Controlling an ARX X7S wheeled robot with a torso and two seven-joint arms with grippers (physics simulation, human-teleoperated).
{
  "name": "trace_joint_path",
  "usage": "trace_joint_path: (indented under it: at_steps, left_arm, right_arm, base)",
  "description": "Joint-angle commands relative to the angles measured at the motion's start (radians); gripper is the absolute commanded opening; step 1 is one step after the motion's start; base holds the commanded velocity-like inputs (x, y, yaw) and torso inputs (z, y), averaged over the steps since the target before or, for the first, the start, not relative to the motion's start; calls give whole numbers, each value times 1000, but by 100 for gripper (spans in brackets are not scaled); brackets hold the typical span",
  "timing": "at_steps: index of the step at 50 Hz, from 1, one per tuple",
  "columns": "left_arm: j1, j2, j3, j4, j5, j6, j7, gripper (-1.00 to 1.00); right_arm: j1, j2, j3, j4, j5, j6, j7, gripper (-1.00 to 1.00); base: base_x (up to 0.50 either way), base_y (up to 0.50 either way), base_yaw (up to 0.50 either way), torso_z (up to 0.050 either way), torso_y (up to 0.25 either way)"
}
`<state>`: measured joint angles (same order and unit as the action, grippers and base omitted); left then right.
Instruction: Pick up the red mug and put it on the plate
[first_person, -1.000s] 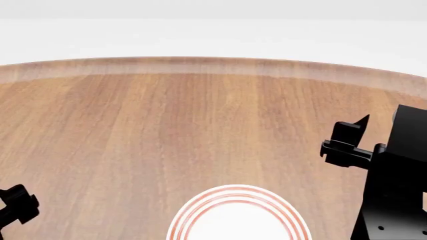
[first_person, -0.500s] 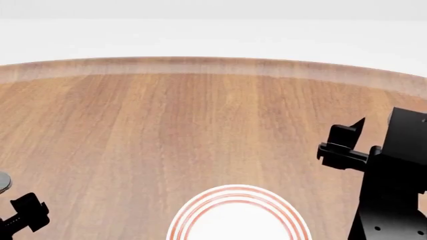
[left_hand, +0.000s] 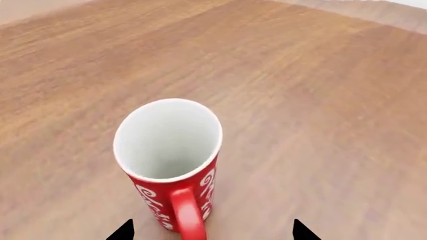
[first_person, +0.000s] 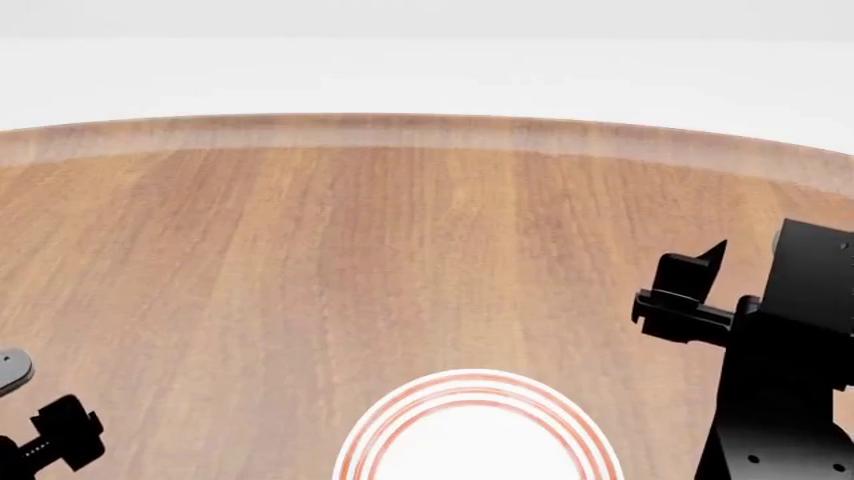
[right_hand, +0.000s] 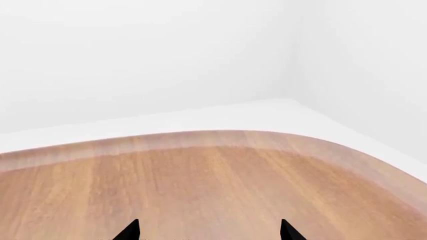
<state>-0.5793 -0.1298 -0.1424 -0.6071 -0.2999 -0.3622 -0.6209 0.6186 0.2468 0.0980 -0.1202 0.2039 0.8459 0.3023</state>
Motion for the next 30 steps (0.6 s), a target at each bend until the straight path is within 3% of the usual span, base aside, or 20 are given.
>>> trace_joint_path:
  at_steps: [1,16,26,30]
  left_arm:
    - [-77,-12,-8,-224,10,96,16,100]
    - [-142,-21,-6,-405,20,182,37,100]
    - [-260,-32,7,-684,45,328,78,100]
    - [-270,-36,-10,-700,52,313,70,100]
  right_arm:
    - [-5,-1,-5,15,2,-15,1,100]
    - [-7,1,-9,28,6,-27,1,100]
    - [-8,-2,-17,44,7,-38,3,100]
    - [-8,-2,-20,48,8,-39,3,100]
  base:
    - [0,0,0,0,0]
    - [0,0,0,0,0]
    - [0,0,0,0,0]
    - [0,0,0,0,0]
